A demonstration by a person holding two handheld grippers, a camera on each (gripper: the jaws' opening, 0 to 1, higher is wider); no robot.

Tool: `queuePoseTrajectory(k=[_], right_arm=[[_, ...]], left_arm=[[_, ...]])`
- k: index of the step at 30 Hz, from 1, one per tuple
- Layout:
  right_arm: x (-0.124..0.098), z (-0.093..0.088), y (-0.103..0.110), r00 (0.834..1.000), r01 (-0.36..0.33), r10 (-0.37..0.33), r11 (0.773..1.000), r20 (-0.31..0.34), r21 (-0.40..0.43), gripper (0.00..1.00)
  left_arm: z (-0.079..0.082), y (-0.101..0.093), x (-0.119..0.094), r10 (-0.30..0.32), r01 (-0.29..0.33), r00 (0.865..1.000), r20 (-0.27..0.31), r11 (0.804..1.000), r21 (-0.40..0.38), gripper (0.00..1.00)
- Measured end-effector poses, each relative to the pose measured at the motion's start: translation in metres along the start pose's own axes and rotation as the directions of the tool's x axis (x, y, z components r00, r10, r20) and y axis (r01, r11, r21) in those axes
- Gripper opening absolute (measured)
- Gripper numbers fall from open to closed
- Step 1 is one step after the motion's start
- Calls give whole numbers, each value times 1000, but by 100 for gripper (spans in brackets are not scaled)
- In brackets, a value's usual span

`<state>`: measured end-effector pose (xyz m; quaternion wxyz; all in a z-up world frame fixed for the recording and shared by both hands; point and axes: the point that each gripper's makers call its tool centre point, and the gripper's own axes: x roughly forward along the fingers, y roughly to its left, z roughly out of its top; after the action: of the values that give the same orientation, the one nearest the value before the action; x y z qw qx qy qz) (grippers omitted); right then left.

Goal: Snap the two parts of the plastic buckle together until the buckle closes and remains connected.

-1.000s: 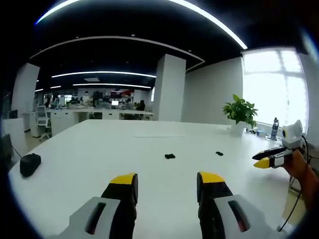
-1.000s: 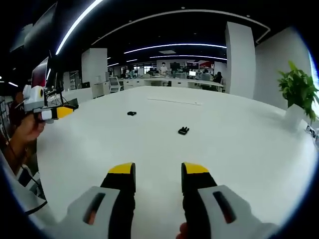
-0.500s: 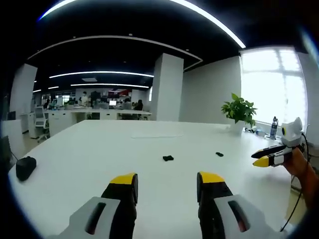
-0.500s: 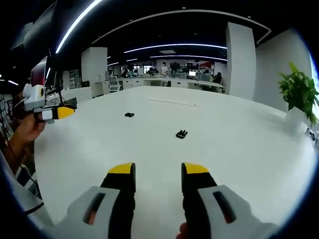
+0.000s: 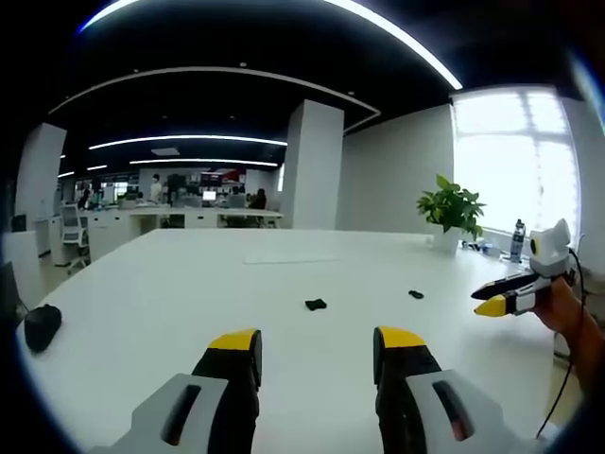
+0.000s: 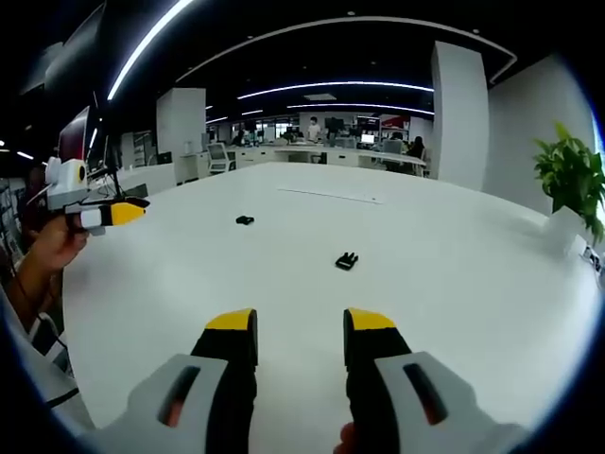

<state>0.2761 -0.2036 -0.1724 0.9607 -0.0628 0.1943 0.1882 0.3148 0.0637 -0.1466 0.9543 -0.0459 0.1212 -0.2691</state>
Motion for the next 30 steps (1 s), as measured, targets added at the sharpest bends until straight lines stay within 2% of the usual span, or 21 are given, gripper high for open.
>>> queuePoseTrajectory(k=[8,30], right_arm=[[5,4,-4,1000,12,-12,1000,0,-7,36],[20,12,-15,1000,9,-9,1000,16,8,35]], left_arm=[[0,5,5,-3,3,1000,6,1000,-10,47],[15,6,18,-32,33,999,32,999,-16,47]])
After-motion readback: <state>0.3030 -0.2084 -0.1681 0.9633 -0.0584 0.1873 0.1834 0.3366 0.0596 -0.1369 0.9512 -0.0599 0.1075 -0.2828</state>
